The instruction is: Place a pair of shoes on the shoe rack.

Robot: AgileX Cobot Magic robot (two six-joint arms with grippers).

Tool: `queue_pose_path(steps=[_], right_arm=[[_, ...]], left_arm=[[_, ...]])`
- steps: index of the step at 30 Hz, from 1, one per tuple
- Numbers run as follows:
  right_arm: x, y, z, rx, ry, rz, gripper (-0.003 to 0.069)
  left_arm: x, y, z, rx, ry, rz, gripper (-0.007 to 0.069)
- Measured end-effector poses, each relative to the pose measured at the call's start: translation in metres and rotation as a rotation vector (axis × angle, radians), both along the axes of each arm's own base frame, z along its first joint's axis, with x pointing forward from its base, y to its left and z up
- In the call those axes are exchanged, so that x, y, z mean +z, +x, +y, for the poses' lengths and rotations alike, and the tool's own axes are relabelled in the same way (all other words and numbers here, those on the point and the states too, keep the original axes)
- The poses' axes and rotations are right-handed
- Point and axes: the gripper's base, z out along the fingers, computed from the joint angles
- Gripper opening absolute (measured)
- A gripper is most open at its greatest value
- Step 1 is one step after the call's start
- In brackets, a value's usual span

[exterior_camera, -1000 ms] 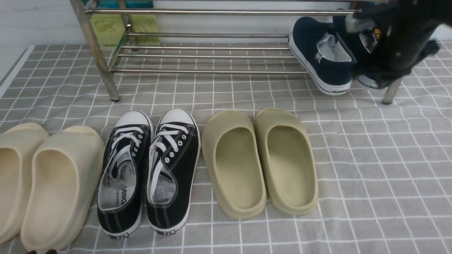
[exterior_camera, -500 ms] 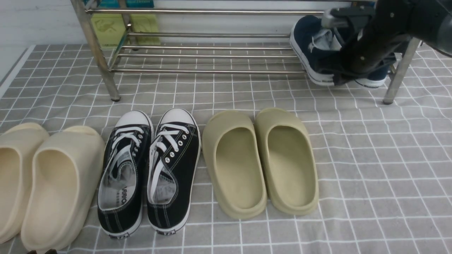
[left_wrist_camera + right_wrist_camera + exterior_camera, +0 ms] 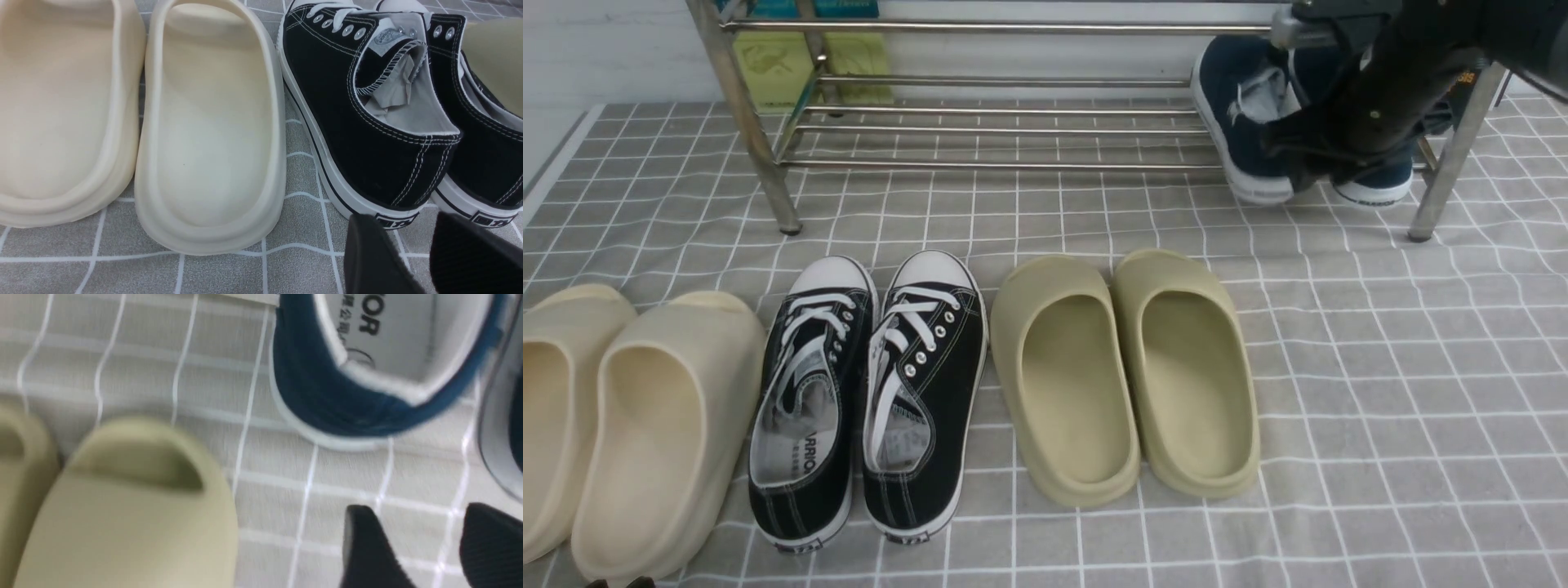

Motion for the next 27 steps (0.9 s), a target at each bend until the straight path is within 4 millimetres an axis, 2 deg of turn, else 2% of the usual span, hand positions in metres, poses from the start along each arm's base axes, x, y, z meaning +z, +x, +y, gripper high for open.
queue_pose_path(steps=[1,2,3,5,8,10,12,13,14,16,17,18,19,21,23,25,26,27], right_arm=[[0.015,-0.007,-0.001,0.022,-0.010,-0.004,0.0356],[0.017,-0.009,-0.001,0.026,-0.012,-0.006,0.0354],[0.046,-0.025,-0.002,0.062,-0.024,-0.033,0.0328],[0.086,-0.049,-0.005,0.092,-0.030,-0.096,0.0265],[0.156,-0.105,-0.020,0.094,-0.054,-0.261,0.0099],[0.184,-0.140,-0.033,0.071,-0.088,-0.351,0.0013],[0.200,-0.177,-0.047,0.018,-0.116,-0.428,-0.0003],[0.201,-0.191,-0.052,-0.004,-0.120,-0.453,-0.0003],[0.201,-0.194,-0.053,-0.009,-0.120,-0.460,-0.0003],[0.180,-0.240,-0.067,-0.067,-0.107,-0.518,-0.0003],[0.166,-0.253,-0.070,-0.073,-0.096,-0.526,-0.0003],[0.154,-0.262,-0.072,-0.072,-0.088,-0.538,-0.0003],[0.149,-0.265,-0.073,-0.073,-0.089,-0.529,-0.0003],[0.099,-0.291,-0.076,-0.058,-0.062,-0.547,-0.0003],[0.058,-0.308,-0.077,-0.041,-0.034,-0.555,-0.0003],[0.026,-0.328,-0.078,-0.029,0.027,-0.634,-0.0003],[0.027,-0.328,-0.078,-0.028,0.031,-0.649,-0.0003],[0.005,-0.343,-0.079,-0.037,0.110,-0.723,-0.0002]], left_arm=[[0.000,0.000,0.000,0.000,0.000,0.000,0.0239],[0.000,0.000,0.000,0.000,0.000,0.000,0.0239],[0.000,0.000,0.000,0.000,0.000,0.000,0.0239],[0.000,0.000,0.000,0.000,0.000,0.000,0.0239],[0.000,0.000,0.000,0.000,0.000,0.000,0.0239],[0.000,0.000,0.000,0.000,0.000,0.000,0.0239],[0.000,0.000,0.000,0.000,0.000,0.000,0.0239],[0.000,0.000,0.000,0.000,0.000,0.000,0.0239],[0.000,0.000,0.000,0.000,0.000,0.000,0.0239],[0.000,0.000,0.000,0.000,0.000,0.000,0.0239],[0.000,0.000,0.000,0.000,0.000,0.000,0.0239],[0.000,0.000,0.000,0.000,0.000,0.000,0.0239],[0.000,0.000,0.000,0.000,0.000,0.000,0.0239],[0.000,0.000,0.000,0.000,0.000,0.000,0.0239],[0.000,0.000,0.000,0.000,0.000,0.000,0.0239],[0.000,0.000,0.000,0.000,0.000,0.000,0.0239],[0.000,0.000,0.000,0.000,0.000,0.000,0.0239],[0.000,0.000,0.000,0.000,0.000,0.000,0.0239]])
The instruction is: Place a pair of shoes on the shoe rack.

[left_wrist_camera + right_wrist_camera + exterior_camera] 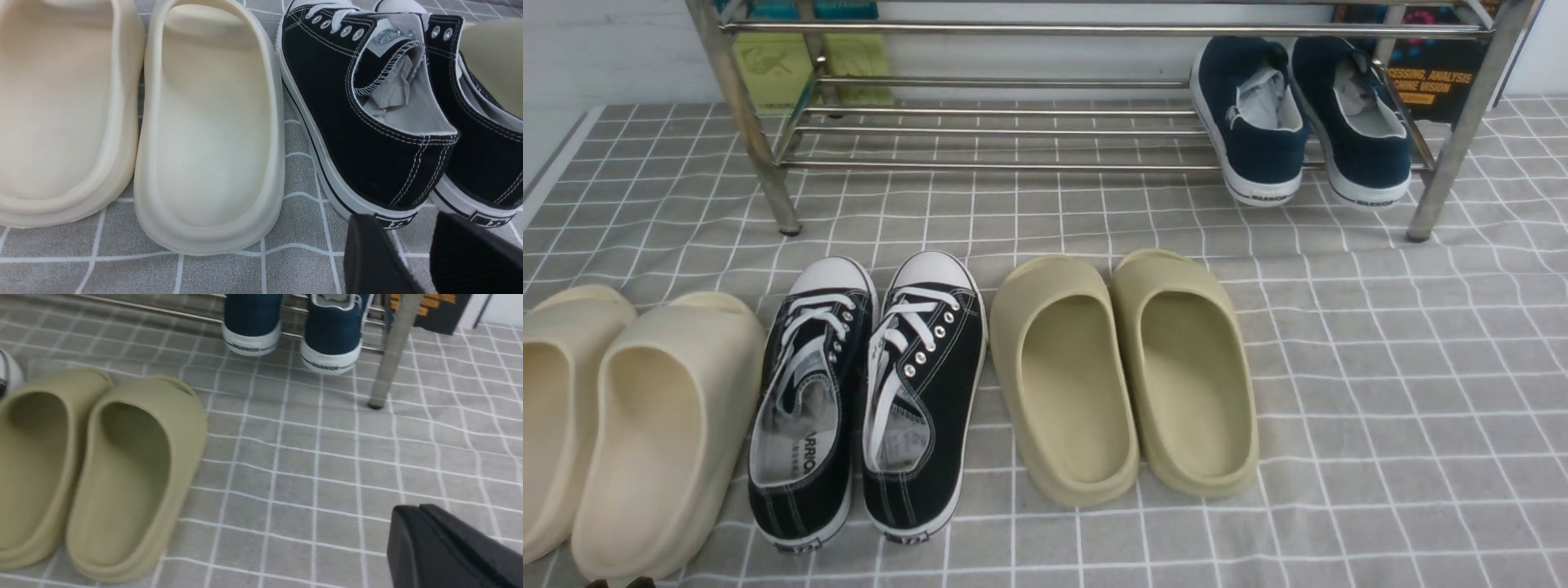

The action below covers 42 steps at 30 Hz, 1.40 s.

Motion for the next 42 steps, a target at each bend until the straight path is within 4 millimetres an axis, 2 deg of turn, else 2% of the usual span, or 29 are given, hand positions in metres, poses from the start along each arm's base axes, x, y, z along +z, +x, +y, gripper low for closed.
queue_pose_path(steps=[1,3,6,14,21,25,27,31,35,39,42], right_arm=[[-0.002,-0.002,0.000,0.000,0.011,-0.009,-0.0002],[-0.022,-0.017,-0.001,-0.004,0.141,-0.077,0.0000],[-0.034,-0.025,-0.003,-0.015,0.227,-0.094,0.0001],[-0.043,-0.026,-0.002,-0.034,0.316,-0.083,0.0005],[-0.048,-0.027,-0.003,-0.027,0.292,-0.103,0.0009],[-0.069,-0.035,-0.009,-0.058,0.191,-0.202,0.0009],[-0.086,-0.039,-0.014,-0.109,0.178,-0.242,0.0009],[-0.098,-0.047,-0.020,-0.193,0.103,-0.264,0.0009],[-0.105,-0.050,-0.022,-0.233,0.080,-0.204,0.0009],[-0.120,-0.054,-0.021,-0.237,0.064,-0.035,0.0009],[-0.120,-0.054,-0.021,-0.236,0.066,-0.019,0.0009]], left_arm=[[0.000,0.000,0.000,0.000,0.000,0.000,0.0239],[0.000,0.000,0.000,0.000,0.000,0.000,0.0239],[0.000,0.000,0.000,0.000,0.000,0.000,0.0239],[0.000,0.000,0.000,0.000,0.000,0.000,0.0239],[0.000,0.000,0.000,0.000,0.000,0.000,0.0239],[0.000,0.000,0.000,0.000,0.000,0.000,0.0239],[0.000,0.000,0.000,0.000,0.000,0.000,0.0239],[0.000,0.000,0.000,0.000,0.000,0.000,0.0239],[0.000,0.000,0.000,0.000,0.000,0.000,0.0239],[0.000,0.000,0.000,0.000,0.000,0.000,0.0239],[0.000,0.000,0.000,0.000,0.000,0.000,0.0239]])
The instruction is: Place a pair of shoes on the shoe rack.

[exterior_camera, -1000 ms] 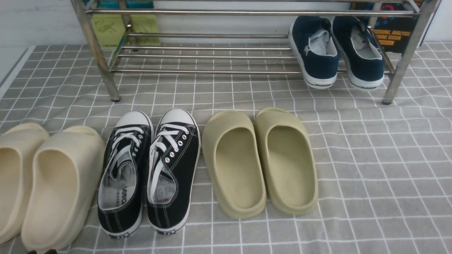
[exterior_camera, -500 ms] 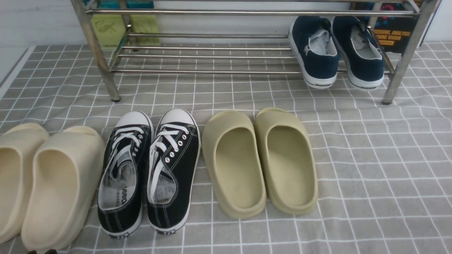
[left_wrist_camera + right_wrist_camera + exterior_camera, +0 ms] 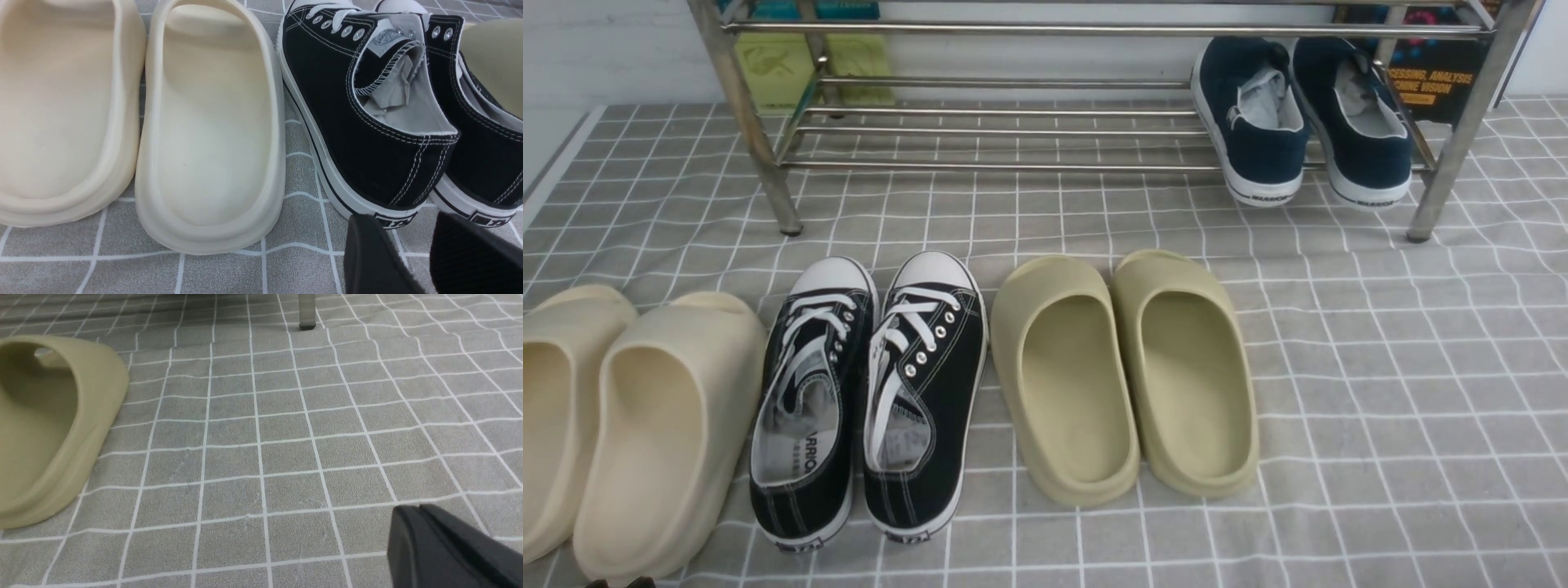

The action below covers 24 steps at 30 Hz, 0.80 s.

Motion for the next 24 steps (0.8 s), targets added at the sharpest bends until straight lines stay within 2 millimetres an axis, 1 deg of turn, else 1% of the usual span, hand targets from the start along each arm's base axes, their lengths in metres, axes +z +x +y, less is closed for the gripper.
queue_pose_path(steps=[24], right_arm=[[0.0002,-0.0003,0.0001,0.001,0.000,0.007,0.0020]], left_arm=[[0.0000,0.0000,0.0000,0.000,0.000,0.000,0.0239]])
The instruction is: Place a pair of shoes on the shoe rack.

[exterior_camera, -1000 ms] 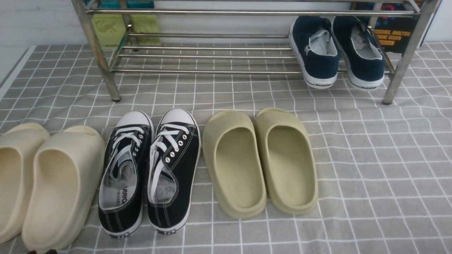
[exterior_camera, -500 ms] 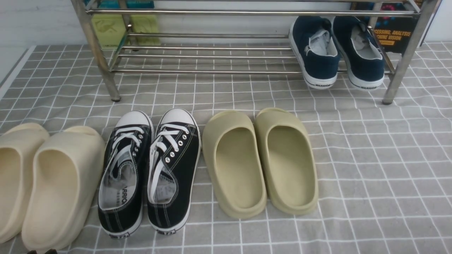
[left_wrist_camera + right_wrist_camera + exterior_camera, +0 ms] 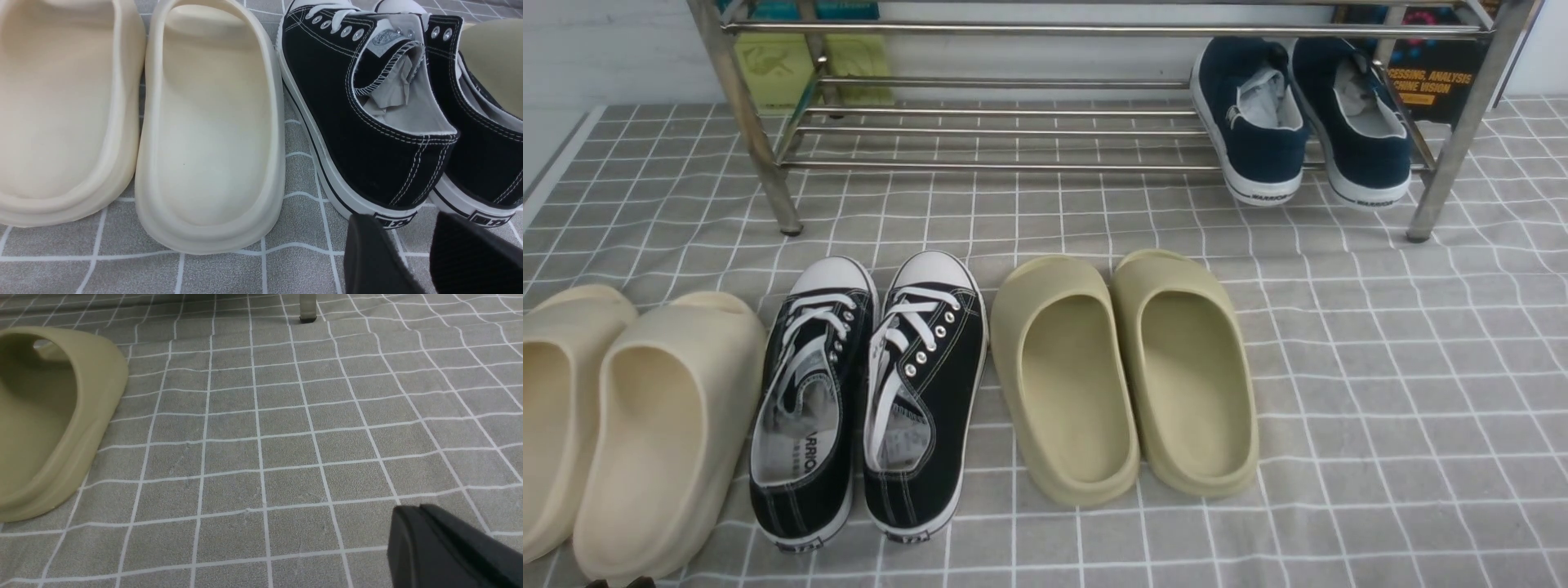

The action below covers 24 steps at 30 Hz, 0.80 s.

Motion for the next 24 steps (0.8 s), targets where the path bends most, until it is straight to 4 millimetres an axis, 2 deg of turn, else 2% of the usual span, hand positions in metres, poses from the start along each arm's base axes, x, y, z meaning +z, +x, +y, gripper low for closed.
queue_pose_path(steps=[24], right_arm=[[0.0000,0.0000,0.0000,0.002,-0.005,0.000,0.0037]], left_arm=[[0.0000,0.0000,0.0000,0.000,0.000,0.000,0.0239]])
